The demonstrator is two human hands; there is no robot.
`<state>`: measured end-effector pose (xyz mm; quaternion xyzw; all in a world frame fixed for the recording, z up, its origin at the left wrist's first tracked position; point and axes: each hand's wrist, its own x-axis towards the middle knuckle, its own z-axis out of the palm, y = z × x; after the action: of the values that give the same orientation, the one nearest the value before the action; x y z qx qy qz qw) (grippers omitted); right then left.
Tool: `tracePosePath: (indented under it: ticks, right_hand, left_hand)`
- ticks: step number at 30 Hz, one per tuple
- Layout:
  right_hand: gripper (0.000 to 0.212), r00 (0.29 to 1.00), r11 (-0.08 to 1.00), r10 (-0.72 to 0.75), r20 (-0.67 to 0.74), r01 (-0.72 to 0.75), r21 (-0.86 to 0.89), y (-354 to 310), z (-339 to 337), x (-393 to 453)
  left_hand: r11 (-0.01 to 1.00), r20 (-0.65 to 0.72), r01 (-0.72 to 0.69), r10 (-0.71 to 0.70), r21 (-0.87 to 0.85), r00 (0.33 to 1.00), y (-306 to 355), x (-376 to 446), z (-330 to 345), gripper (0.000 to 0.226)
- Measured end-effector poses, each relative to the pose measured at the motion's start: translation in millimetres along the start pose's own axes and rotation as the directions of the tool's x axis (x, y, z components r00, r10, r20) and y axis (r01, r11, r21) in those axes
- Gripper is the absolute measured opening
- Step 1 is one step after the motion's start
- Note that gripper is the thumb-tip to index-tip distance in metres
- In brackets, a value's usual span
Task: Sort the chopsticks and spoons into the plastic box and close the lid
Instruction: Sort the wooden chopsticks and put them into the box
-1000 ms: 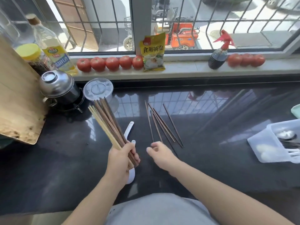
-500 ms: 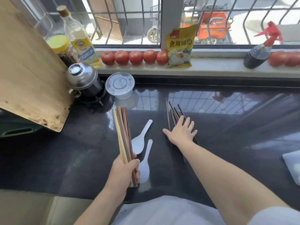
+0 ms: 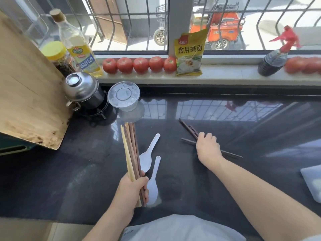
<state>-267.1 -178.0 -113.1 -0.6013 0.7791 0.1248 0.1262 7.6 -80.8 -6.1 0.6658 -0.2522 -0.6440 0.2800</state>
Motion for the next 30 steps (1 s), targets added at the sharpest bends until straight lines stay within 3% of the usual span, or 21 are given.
tracePosePath:
  ticks: [3,7,11,16,21,23,24,26,28,30]
  right_hand:
    - [0.043,0.999,1.000,0.000,0.046,-0.001,0.030,6.7,5.7,-9.1]
    - [0.034,0.998,0.993,-0.037,0.045,0.042,-0.106,14.1,4.2,-16.4]
    - [0.036,0.981,0.942,-0.195,0.015,0.192,-0.274,26.8,2.0,-19.0]
    - [0.037,0.955,0.879,-0.290,0.060,0.290,-0.379,29.0,5.7,-30.4]
    - [0.027,0.902,0.832,-0.427,0.062,0.419,-0.363,42.9,-13.3,-25.5]
    - [0.021,0.805,0.731,-0.591,0.044,0.559,-0.392,44.3,-34.4,-30.2]
    - [0.017,0.709,0.636,-0.704,0.031,0.649,-0.418,42.8,-46.4,-35.8]
    - [0.012,0.455,0.406,-0.890,0.008,0.803,-0.437,35.2,-70.2,-53.4]
    - [0.021,0.222,0.229,-0.973,-0.068,0.861,-0.454,20.0,-90.2,-75.0]
    - [0.030,0.136,0.193,-0.979,-0.149,0.848,-0.494,-0.2,-105.7,-93.5]
  left_hand:
    - [1.000,0.038,0.013,-0.014,0.008,0.999,1.9,3.1,7.9,0.015]
    - [0.999,0.104,-0.002,-0.003,0.048,0.995,8.6,3.4,14.5,0.010]
    - [0.998,0.126,-0.024,0.017,0.056,0.992,12.1,-0.1,14.7,0.008]
    - [1.000,0.104,0.012,-0.014,0.016,0.995,4.2,-8.1,9.5,0.007]
    - [1.000,0.103,0.007,-0.008,0.010,0.995,1.2,-16.3,5.1,0.008]
    - [1.000,0.117,-0.003,0.001,0.017,0.993,3.5,-16.5,2.4,0.008]
    - [1.000,0.131,-0.005,0.002,0.021,0.991,6.0,-16.2,2.4,0.007]
    - [1.000,0.171,0.001,-0.002,0.005,0.985,12.5,-15.3,4.4,0.007]
    - [0.998,0.233,0.041,-0.027,-0.057,0.972,18.9,-14.2,11.2,0.006]
    - [0.980,0.324,0.133,-0.079,-0.146,0.943,23.0,-15.5,23.5,0.013]
